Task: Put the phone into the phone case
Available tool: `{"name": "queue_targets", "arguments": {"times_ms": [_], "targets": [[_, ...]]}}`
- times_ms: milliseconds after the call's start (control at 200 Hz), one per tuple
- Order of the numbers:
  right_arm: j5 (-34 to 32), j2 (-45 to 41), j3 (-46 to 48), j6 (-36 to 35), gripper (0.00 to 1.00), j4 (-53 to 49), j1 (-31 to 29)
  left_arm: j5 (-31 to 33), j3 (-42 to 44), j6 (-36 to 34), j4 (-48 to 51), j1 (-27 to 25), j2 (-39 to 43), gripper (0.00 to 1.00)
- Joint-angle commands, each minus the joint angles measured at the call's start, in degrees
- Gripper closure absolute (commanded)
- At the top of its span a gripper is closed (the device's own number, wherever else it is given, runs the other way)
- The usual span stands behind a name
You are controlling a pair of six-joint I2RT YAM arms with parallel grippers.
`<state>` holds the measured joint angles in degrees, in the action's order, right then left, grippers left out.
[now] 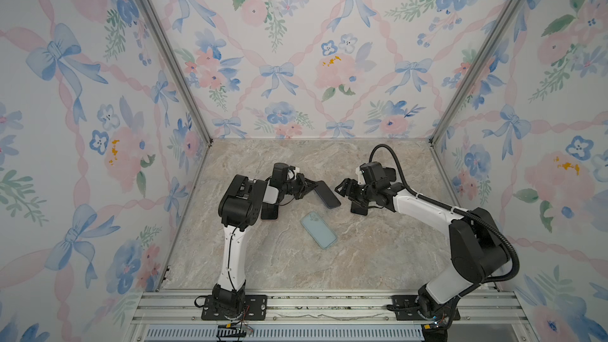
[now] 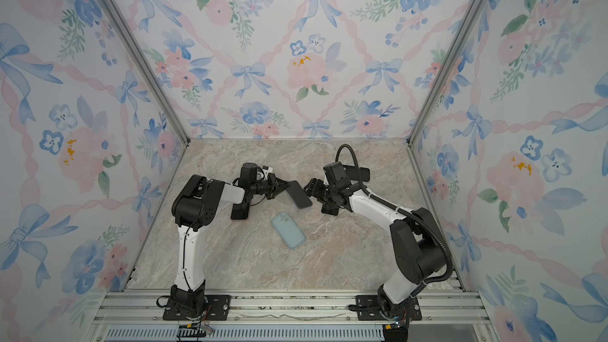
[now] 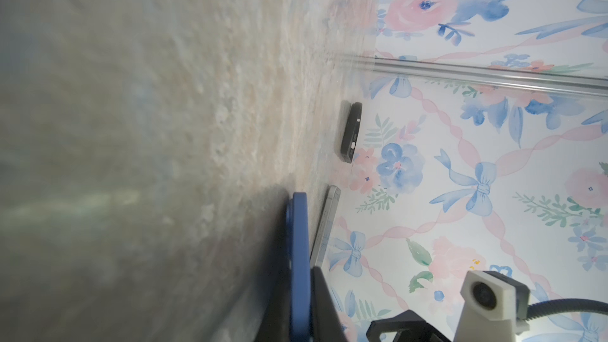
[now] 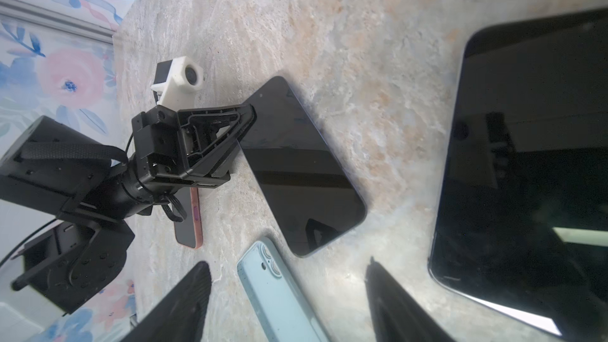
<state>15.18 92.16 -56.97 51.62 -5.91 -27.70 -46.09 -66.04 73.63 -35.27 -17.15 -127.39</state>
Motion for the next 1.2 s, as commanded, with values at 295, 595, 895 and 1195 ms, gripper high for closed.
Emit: {"name": "queue_targets", "arguments": {"times_ms": [295,595,895,1195], "targets": [[3.93,-10.0,20.27,29.2,0.25,31.19,2.56,4.46,9.24,15.2,-21.15,-2.62,6.59,0.91],[2.91,-11.49,26.21,34.24,0.26,37.97,2.74,7.81,13.58,17.76,-26.48,-4.02,9.14,0.91],[3.28,-4.1,28.73,39.84,0.36,53.57,1.72,9.1,15.14,20.32,-30.67,-5.3,9.15,0.91],[1.26,2.32,30.25,43.77,0.52,64.99,0.91,9.95,16.07,20.94,-31.71,-5.88,9.73,0.91]]}}
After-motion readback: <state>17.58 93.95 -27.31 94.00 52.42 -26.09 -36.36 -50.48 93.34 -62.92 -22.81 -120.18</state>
